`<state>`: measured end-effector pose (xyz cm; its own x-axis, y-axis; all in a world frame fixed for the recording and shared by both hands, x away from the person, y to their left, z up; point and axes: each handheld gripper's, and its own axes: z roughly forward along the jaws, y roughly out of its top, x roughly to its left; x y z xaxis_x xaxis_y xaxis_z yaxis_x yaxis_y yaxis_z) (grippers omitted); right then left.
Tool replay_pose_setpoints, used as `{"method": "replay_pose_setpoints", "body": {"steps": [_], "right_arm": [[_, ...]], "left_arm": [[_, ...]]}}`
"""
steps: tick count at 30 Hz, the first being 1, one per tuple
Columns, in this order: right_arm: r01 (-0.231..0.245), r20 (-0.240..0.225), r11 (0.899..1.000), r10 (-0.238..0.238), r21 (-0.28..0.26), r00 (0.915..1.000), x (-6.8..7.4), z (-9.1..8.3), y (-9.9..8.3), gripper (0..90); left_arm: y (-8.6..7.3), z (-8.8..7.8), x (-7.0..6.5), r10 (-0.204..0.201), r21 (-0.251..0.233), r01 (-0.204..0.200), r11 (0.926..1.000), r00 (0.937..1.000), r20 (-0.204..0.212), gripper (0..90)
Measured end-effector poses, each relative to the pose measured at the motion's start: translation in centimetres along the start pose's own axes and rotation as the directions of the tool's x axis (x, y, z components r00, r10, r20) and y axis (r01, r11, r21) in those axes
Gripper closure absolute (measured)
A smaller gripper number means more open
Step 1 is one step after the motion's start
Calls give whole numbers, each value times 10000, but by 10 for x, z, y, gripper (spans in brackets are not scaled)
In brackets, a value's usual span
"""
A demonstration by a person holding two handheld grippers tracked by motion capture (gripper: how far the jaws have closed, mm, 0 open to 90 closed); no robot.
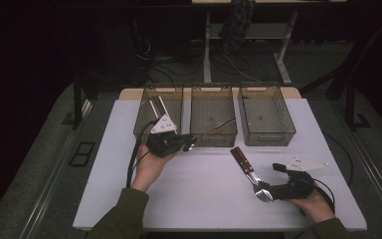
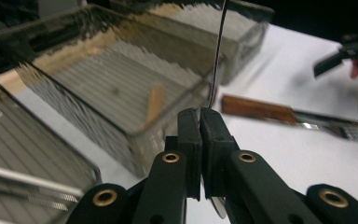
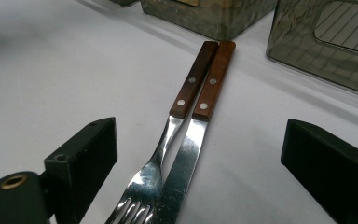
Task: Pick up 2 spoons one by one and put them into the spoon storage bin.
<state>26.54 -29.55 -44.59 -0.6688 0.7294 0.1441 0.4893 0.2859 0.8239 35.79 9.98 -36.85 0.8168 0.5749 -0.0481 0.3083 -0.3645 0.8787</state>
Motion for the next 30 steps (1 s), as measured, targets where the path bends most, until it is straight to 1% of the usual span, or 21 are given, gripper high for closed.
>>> {"method": "replay_pose_setpoints", "body": {"steps": [4,7,8,14,19,21,23,25,27,28,29,30], "right_arm": [[-35,-2,10000,35,-29,10000,0,-1,0,104],[-24,-7,10000,24,-44,10000,-1,-1,0,104],[-28,-7,10000,28,-45,10000,-1,-1,0,104],[-13,-32,10000,12,-97,10000,0,-2,0,104],[-5,-40,9999,5,-107,10000,0,-2,0,104],[-14,-38,9999,14,-111,10000,0,-3,0,104],[-36,-45,9999,36,-112,10000,0,-3,0,105],[-45,-48,9999,44,-120,10000,-1,-4,0,104],[-51,-47,9999,50,-140,10000,-1,-4,0,104],[-46,-48,9999,45,-140,10000,-1,-4,0,104],[-35,-59,9999,35,-137,10000,-1,-4,0,105],[-24,-58,9999,23,-138,10000,-1,-4,0,104]], "left_arm": [[12,14,6,-112,-66,111,9999,9998,-163,874],[21,24,10,-42,51,44,10000,9994,-339,874],[23,28,11,15,140,-9,9999,9989,-461,873],[31,47,21,-112,400,147,9991,9961,-880,873],[34,60,28,-207,791,299,9964,9932,-1146,873],[33,64,31,-372,882,479,9949,9921,-1197,873],[32,67,33,-556,866,669,9940,9904,-1267,872],[30,71,35,-674,972,805,9920,9890,-1317,872],[28,74,36,-728,1122,875,9898,9890,-1288,872],[27,76,36,-828,1208,996,9877,9871,-1368,870],[26,77,36,-834,1323,1030,9858,9857,-1462,863],[26,77,36,-863,1223,1062,9868,9836,-1581,837]]}}
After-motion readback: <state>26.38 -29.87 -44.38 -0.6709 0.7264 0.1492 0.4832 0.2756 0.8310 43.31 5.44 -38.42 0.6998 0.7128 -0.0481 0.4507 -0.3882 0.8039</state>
